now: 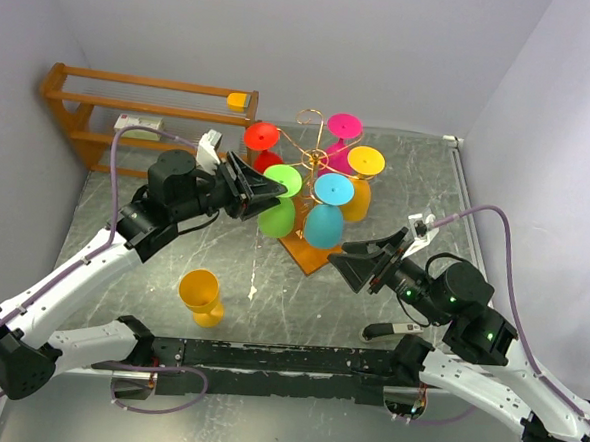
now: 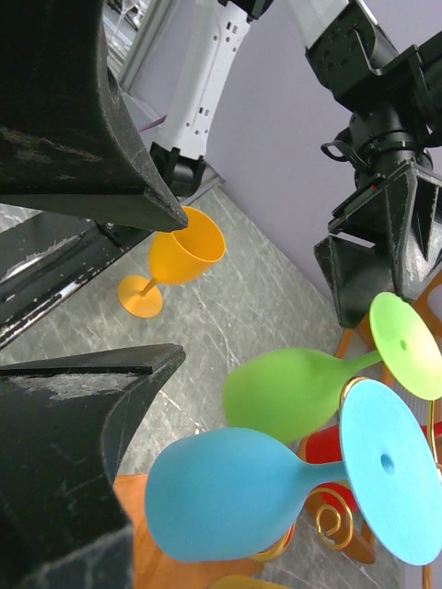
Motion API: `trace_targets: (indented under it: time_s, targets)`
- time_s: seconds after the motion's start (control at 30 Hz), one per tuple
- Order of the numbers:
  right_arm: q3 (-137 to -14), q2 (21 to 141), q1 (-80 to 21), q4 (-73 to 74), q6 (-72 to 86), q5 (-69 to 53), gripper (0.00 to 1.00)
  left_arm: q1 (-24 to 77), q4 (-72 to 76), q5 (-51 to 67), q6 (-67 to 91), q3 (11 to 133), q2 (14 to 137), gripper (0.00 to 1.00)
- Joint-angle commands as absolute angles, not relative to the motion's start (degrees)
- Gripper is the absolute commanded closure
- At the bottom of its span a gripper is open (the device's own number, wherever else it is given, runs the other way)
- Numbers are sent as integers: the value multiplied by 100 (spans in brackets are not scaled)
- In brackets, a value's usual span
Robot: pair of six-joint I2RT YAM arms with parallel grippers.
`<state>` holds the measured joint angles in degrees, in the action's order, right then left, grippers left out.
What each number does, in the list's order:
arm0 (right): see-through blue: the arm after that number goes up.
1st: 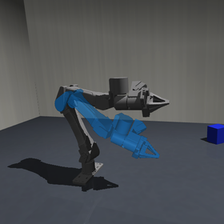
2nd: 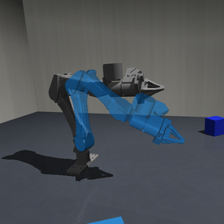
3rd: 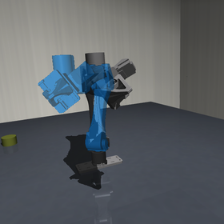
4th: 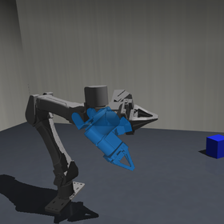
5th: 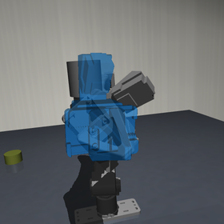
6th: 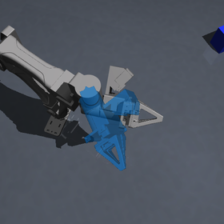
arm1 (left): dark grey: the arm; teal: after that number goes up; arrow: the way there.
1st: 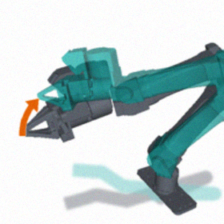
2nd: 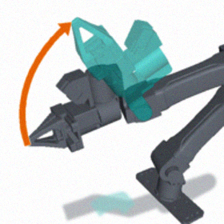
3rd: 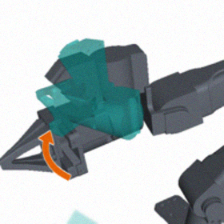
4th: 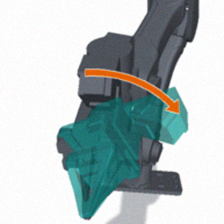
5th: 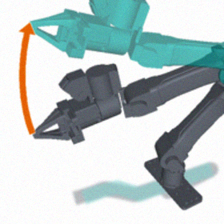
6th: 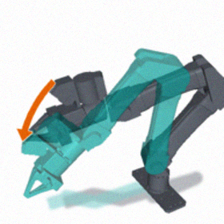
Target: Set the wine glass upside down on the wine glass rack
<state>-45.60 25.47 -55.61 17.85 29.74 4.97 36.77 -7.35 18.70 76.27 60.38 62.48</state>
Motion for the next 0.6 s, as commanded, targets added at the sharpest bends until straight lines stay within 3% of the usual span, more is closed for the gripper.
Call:
trace_targets:
  time_s: [0.0, 0.4, 0.57]
  targets:
    - [-4533, 2522, -5581, 1634, 2988, 547, 47, 3647, -836, 2374, 7432, 6312, 6142, 37]
    - [-4472, 2490, -5581, 1560, 3085, 521, 46, 3647, -2005, 2866, 6038, 6422, 5600, 27]
    - [-4469, 2664, -5577, 1386, 3137, 443, 46, 3647, -3830, 2188, 4680, 6857, 5435, 29]
